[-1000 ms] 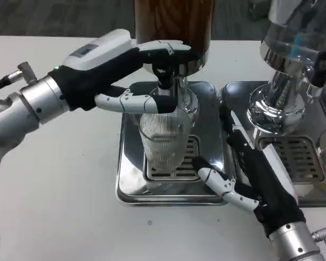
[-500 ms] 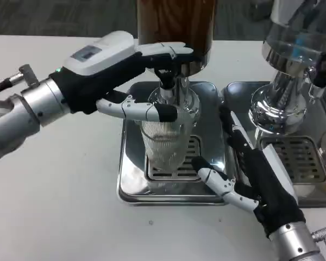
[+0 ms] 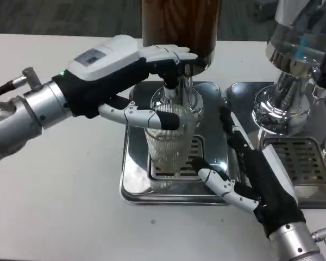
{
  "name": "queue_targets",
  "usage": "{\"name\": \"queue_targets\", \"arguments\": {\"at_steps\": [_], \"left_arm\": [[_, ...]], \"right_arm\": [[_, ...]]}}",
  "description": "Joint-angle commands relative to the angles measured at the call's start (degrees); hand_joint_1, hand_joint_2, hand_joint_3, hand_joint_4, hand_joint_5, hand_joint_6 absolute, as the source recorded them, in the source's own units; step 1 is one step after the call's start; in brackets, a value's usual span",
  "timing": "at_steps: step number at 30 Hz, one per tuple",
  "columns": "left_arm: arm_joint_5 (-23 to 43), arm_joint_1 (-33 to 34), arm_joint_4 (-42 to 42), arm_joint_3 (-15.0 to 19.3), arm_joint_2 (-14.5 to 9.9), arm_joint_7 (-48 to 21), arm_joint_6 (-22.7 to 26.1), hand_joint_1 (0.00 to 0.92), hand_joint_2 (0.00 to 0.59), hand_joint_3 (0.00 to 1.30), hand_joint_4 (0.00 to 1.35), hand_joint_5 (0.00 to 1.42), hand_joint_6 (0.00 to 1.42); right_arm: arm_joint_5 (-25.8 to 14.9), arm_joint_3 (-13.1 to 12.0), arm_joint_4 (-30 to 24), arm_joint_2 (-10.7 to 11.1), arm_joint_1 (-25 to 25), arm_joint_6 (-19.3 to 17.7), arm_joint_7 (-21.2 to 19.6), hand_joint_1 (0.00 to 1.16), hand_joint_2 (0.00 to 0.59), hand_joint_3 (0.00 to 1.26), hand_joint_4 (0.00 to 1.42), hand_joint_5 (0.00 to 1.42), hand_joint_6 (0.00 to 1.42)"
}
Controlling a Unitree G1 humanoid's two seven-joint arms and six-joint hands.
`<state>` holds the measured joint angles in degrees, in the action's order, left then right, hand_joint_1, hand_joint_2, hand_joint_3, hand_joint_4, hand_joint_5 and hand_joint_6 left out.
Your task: Grasp the cup under the faucet to collect the drink, then remove the cup.
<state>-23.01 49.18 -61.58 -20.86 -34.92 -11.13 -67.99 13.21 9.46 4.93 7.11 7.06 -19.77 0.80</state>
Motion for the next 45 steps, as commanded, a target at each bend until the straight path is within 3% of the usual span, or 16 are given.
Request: {"name": "queue_targets", "arguments": {"at_steps": [1, 16, 26, 45], "left_arm": [[-4.2, -2.7, -1.0, -2.5, -0.9, -2.0, 1.2, 0.0, 0.088, 0.19, 0.05, 0.08, 0.12], [-4.1, -3.0, -0.9, -2.8, -1.0, -1.9, 1.1, 0.0, 0.088, 0.19, 0.05, 0.08, 0.12], [-3.9, -3.0, -0.8, -2.7, -1.1, -1.9, 0.9, 0.0, 0.088, 0.2, 0.05, 0.08, 0.12], [-3.8, -3.8, -0.1, -2.1, -1.4, -2.0, 0.6, 0.0, 0.097, 0.2, 0.05, 0.08, 0.12]], "right_arm": [[0.1, -0.3, 0.2, -0.2, -0.5, 0.4, -0.4, 0.58, 0.278, 0.0, 0.0, 0.0, 0.02], [1.1, -0.2, 0.5, 0.4, -1.3, 0.7, -0.1, 0.65, 0.253, 0.0, 0.0, 0.0, 0.0], [1.5, 0.5, 5.3, 2.3, -6.5, 1.4, 2.4, 0.7, 0.217, 0.0, 0.0, 0.0, 0.0], [1.6, 0.6, 11.0, 2.7, -10.8, 0.2, 2.2, 0.72, 0.214, 0.0, 0.0, 0.0, 0.0]]}}
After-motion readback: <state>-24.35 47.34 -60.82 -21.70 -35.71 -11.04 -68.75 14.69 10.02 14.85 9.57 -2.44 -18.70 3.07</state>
